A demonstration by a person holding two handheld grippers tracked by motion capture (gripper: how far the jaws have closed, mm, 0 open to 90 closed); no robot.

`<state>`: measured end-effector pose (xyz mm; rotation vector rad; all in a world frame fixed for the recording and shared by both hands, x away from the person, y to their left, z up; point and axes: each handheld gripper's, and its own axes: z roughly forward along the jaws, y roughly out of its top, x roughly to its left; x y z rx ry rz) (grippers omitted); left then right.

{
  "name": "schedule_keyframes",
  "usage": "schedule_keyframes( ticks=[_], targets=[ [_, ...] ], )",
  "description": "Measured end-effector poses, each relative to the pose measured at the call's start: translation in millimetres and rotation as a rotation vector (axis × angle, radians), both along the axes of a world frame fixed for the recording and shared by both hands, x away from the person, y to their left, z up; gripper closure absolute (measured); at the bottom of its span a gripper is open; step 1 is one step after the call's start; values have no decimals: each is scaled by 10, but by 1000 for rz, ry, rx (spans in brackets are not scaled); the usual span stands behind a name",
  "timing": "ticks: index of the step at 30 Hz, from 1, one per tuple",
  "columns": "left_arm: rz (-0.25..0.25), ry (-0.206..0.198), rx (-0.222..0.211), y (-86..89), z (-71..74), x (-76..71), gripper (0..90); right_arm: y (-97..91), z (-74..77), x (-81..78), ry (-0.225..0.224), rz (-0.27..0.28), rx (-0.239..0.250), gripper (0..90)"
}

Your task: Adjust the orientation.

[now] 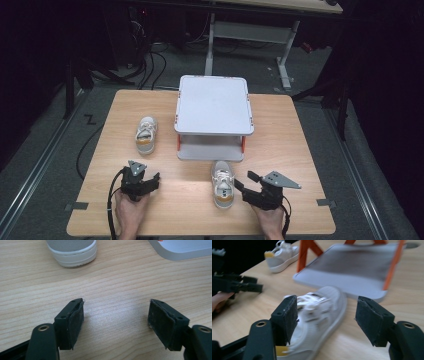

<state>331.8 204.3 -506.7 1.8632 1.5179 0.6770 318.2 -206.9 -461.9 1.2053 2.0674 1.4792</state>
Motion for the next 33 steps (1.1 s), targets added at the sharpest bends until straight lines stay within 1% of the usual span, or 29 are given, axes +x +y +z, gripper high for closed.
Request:
schedule_keyframes(
  ticks=[1, 3, 4, 5, 6, 7, 10, 11, 12, 13, 14, 15, 16, 17, 18, 19, 20, 21, 22, 23, 24, 26, 27, 28, 29, 30, 31, 32, 33],
  targets=[
    [0, 0, 0, 0, 0, 0, 292, -47, -7, 11, -6, -16, -2, 376],
    [0, 0, 0, 0, 0, 0, 292, -179, -45, 72, 13, -65, -18, 396],
    [2, 0, 0, -1, 0, 0, 292, -179, -45, 72, 13, -65, -18, 396],
    [2, -1, 0, -1, 0, 1, 292, -281, -95, 130, 29, -102, -47, 414],
    [2, -1, 0, -1, 0, 1, 292, -281, -95, 130, 29, -102, -47, 414],
    [3, 0, 0, -2, 0, 1, 292, -320, -117, 160, 40, -115, -65, 421],
    [3, 0, 0, -2, 1, 2, 292, -397, -171, 247, 48, -153, -130, 428],
    [3, 0, -1, -1, 1, 2, 291, -427, -207, 309, 59, -169, -158, 430],
    [3, 0, -1, -1, 1, 2, 290, -439, -225, 342, 67, -173, -166, 430],
    [2, 0, -1, -2, 1, 2, 290, -439, -225, 342, 67, -173, -166, 430],
    [-2, 1, 1, -1, 1, 2, 287, -447, -260, 413, 76, -180, -177, 432],
    [-3, 2, 1, -2, 1, 3, 285, -446, -271, 442, 82, -180, -180, 434],
    [-3, 2, 1, -2, 1, 3, 284, -446, -271, 442, 82, -180, -180, 434],
    [-3, 2, 1, -1, 1, 3, 281, -436, -303, 522, 90, -180, -181, 446],
    [-4, 3, 1, -3, 2, 4, 281, -436, -303, 522, 90, -180, -181, 446],
    [-4, 5, 1, -7, 2, 5, 269, -414, -331, 608, 105, -176, -186, 456],
    [-5, 5, 1, -8, 2, 6, 264, -402, -340, 641, 108, -174, -186, 459],
    [-6, 6, 1, -9, 2, 7, 264, -402, -340, 641, 108, -174, -186, 459],
    [-6, 6, 0, -9, 2, 8, 262, -350, -357, 739, 118, -167, -201, 466],
    [-3, 5, -7, -10, 1, 10, 262, -350, -357, 739, 118, -167, -201, 466],
    [-5, 6, -17, -5, 0, 12, 254, -328, -371, 769, 105, -168, -194, 478],
    [-10, 7, -24, 4, 2, 15, 235, -280, -373, 833, 120, -161, -208, 476],
    [-18, 11, -15, 10, 6, 17, 238, -255, -374, 856, 119, -158, -209, 476],
    [-17, 16, -4, 12, 16, 20, 282, -207, -375, 880, 118, -154, -225, 485],
    [-15, 34, -5, 14, 37, 27, 293, -195, -375, 879, 113, -159, -238, 486],
    [-18, 50, -27, 28, 58, 39, 293, -195, -375, 879, 113, -159, -238, 486],
    [-21, 53, -50, 45, 85, 45, 296, -190, -375, 876, 110, -160, -244, 486],
    [-13, 40, -62, 52, 123, 44, 306, -197, -380, 877, 125, -166, -267, 486],
    [-9, 22, -63, 57, 170, 44, 317, -204, -383, 879, 138, -168, -278, 484]
  ],
)
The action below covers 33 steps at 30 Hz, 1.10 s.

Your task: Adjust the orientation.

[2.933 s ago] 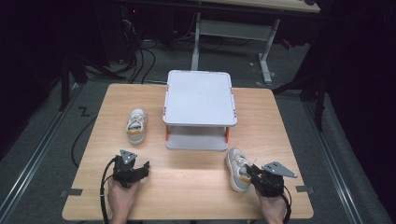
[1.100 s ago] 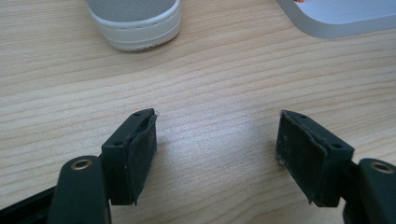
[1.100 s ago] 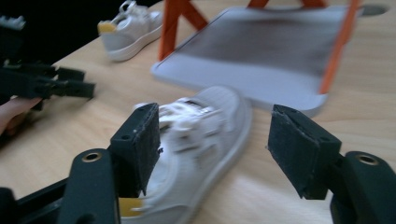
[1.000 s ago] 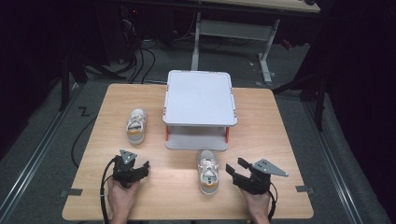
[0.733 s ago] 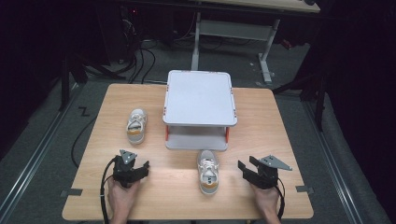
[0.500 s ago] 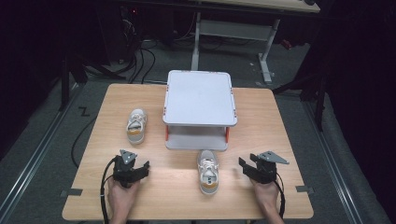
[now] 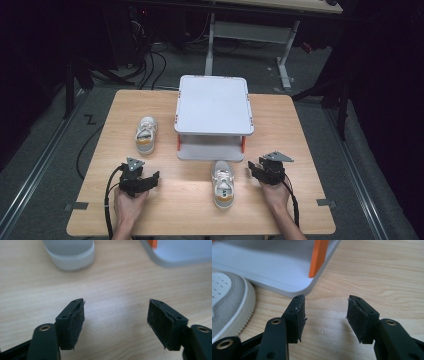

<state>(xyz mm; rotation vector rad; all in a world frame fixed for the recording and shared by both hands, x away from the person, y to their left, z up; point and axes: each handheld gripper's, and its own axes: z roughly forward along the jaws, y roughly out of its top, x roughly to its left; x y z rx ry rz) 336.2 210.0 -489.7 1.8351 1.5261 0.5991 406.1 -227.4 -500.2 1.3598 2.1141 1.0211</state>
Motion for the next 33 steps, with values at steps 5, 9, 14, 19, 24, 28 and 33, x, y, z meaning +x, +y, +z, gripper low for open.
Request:
schedule_keyframes(
  ticks=[5, 9, 14, 19, 24, 28, 33],
  targets=[
    [24, -59, 23, 59, 308, 50, 342, -74, -11, 22, 44, 2, 23, 455],
    [42, -61, 1, 177, 549, 156, 338, -63, -11, 14, 43, 1, 13, 453],
    [71, -66, 24, 307, 758, 349, 338, -51, -12, 12, 36, 7, -3, 446],
    [92, -22, 19, 413, 803, 612, 362, -37, -12, 6, 33, 5, -15, 446],
    [92, 30, 51, 482, 752, 860, 428, -21, -12, -2, 28, 3, -35, 446],
    [86, 60, 85, 516, 695, 1002, 466, -13, -12, -8, 30, -1, -39, 446],
    [71, 91, 58, 548, 586, 1100, 494, -11, -12, -9, 27, 4, -45, 442]
  ],
)
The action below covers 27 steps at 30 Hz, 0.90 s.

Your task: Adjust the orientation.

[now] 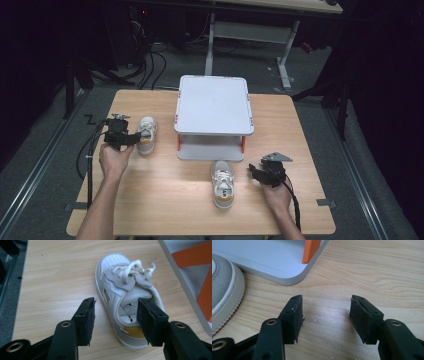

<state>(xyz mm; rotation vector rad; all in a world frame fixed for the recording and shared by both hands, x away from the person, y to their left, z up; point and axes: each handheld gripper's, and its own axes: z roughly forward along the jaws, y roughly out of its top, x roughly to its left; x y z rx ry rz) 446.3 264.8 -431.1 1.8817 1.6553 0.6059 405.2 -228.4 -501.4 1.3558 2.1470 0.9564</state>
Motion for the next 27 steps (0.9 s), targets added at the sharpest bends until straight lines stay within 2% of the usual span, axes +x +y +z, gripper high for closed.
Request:
schedule_keyframes(
  ticks=[9, 13, 19, 22, 27],
  targets=[
    [23, 20, -41, 7, -124, 122, 598, 10, -1, -5, -5, 1, -15, 441],
    [15, 26, -46, -8, -164, 151, 682, 14, -2, -8, -8, 4, -21, 438],
    [7, 19, 7, -32, -180, 150, 758, 18, -2, -10, -6, 6, -22, 430],
    [12, 15, 50, -47, -184, 137, 810, 19, -2, -9, -6, 7, -22, 427],
    [11, 5, 94, -76, -177, 119, 844, 15, -2, -8, -5, 9, -20, 420]
  ],
)
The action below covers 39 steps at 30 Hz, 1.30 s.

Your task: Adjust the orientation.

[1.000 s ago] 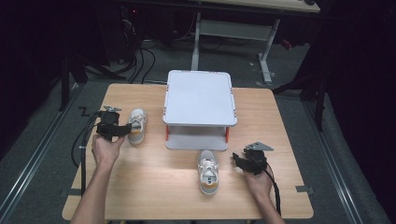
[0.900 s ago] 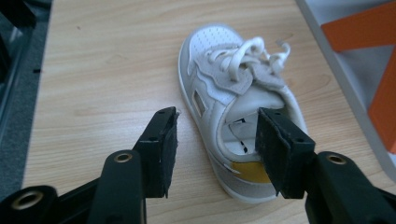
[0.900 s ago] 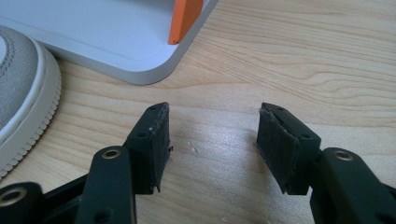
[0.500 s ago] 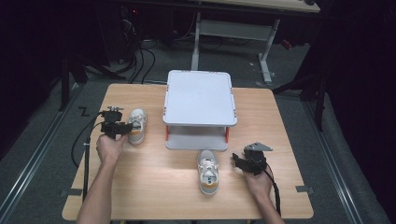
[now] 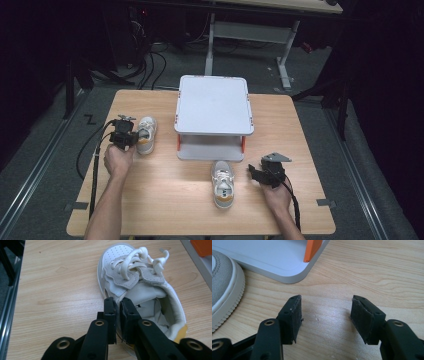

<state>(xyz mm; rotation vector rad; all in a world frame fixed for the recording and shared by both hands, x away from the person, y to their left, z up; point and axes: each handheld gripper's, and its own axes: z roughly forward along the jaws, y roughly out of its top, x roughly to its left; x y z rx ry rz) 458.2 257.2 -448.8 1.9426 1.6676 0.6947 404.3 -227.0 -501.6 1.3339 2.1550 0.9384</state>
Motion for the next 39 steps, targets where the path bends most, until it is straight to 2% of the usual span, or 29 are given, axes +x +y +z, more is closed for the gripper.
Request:
schedule_keyframes(
  ticks=[4, 8, 10, 14, 18, 23, 29, 33, 39],
  targets=[
    [-13, -1, -3, -10, 27, -30, 848, 3, 0, -1, 0, 1, -2, 420],
    [-51, -11, 33, -75, 92, -136, 852, 0, 0, 0, 0, 1, 0, 419],
    [-59, -29, 26, -98, 139, -239, 852, -2, 0, 0, 1, 1, 3, 417],
    [-66, -63, -25, -111, 216, -500, 853, -2, 0, -1, 1, 1, 1, 415],
    [-89, -75, -46, -187, 258, -768, 853, 2, -1, -2, 0, 2, -2, 413],
    [-151, -101, 8, -462, 372, -1075, 853, 2, -1, -2, -1, 2, -6, 412],
    [-238, -112, -20, -822, 425, -1322, 852, 6, -1, -5, -1, 0, -8, 411],
    [-268, -108, -39, -1038, 349, -1421, 853, 5, -1, -5, 0, -2, -8, 407],
    [-286, -63, -78, -1277, 176, -1462, 852, 6, -1, -5, -1, -2, -9, 407]
  ],
)
